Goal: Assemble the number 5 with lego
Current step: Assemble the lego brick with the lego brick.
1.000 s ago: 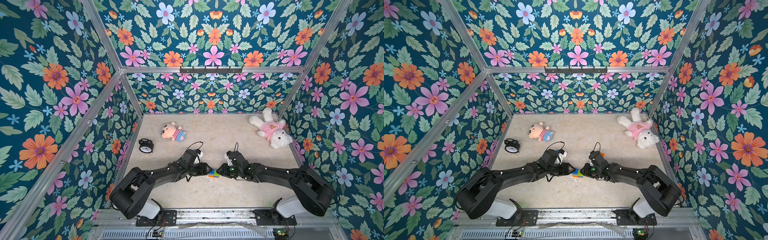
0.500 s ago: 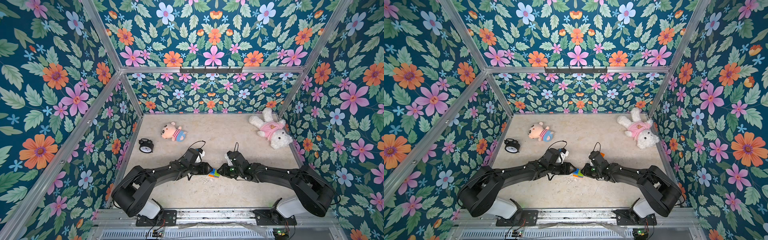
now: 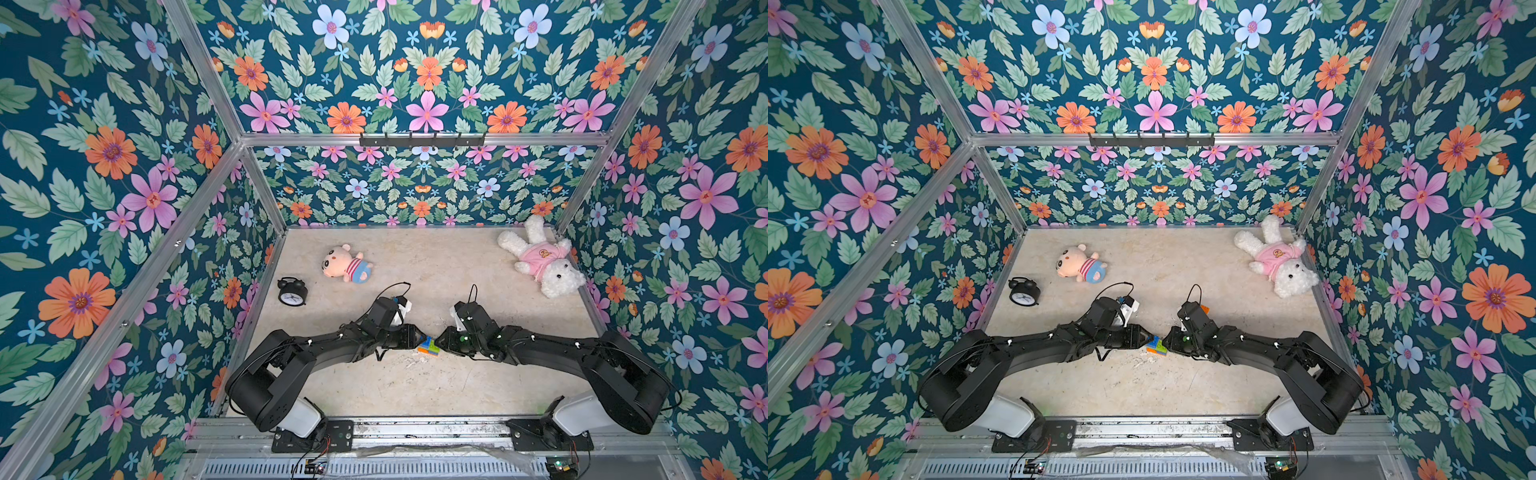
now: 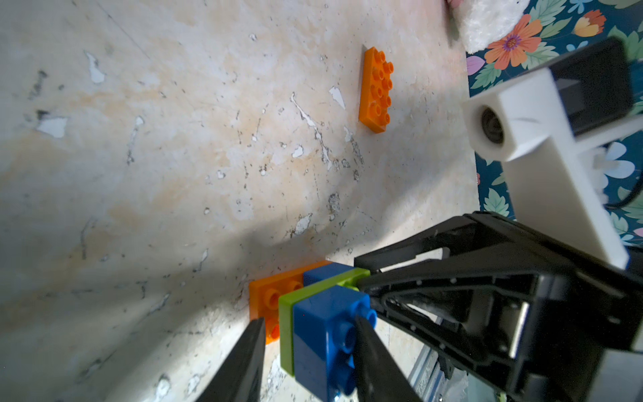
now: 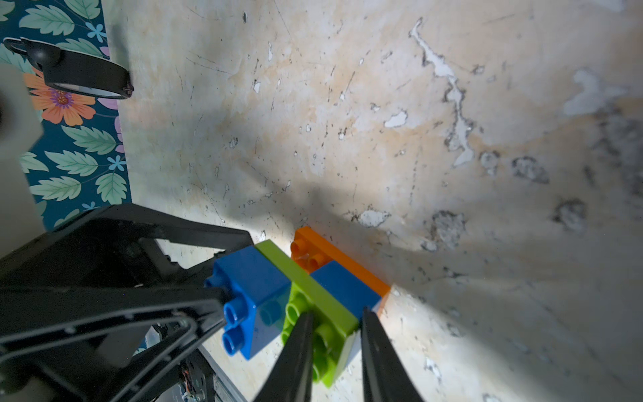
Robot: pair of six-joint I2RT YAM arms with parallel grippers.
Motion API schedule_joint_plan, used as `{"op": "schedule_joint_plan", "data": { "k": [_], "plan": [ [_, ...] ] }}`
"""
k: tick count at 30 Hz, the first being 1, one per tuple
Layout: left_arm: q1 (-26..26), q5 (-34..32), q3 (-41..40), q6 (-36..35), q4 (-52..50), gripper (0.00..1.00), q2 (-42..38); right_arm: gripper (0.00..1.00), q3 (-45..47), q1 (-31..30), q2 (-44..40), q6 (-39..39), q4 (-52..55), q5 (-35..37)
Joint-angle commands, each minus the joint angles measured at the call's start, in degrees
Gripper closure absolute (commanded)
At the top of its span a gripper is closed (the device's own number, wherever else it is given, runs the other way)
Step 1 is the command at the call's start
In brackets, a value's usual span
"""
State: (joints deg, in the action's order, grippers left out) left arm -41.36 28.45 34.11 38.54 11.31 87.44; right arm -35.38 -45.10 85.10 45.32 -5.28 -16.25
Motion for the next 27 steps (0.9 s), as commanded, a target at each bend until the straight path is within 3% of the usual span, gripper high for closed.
{"op": "schedule_joint_plan", "data": {
  "k": [1, 14, 21, 27],
  "plan": [
    [-0.4, -6.5, -0.6, -1.4, -14.5, 0.59, 1.8, 0.74, 0.1, -0.2, 0.7, -0.7, 3.5, 0.5],
    [-0.5, -6.7, -0.7, -0.4, -13.4, 0.68, 2.7, 0.74, 0.1, -0.3, 1.1, -0.7, 3.4, 0.7],
    [-0.5, -4.9, 0.1, 0.0, -12.8, 0.58, -0.6, 0.73, -0.9, -0.2, 0.3, -0.9, 4.4, 1.2],
    [-0.6, -7.5, 3.7, 0.8, -14.8, 0.46, -2.8, 0.73, -1.7, -0.3, 1.3, -1.6, 4.8, 1.2]
  ]
}}
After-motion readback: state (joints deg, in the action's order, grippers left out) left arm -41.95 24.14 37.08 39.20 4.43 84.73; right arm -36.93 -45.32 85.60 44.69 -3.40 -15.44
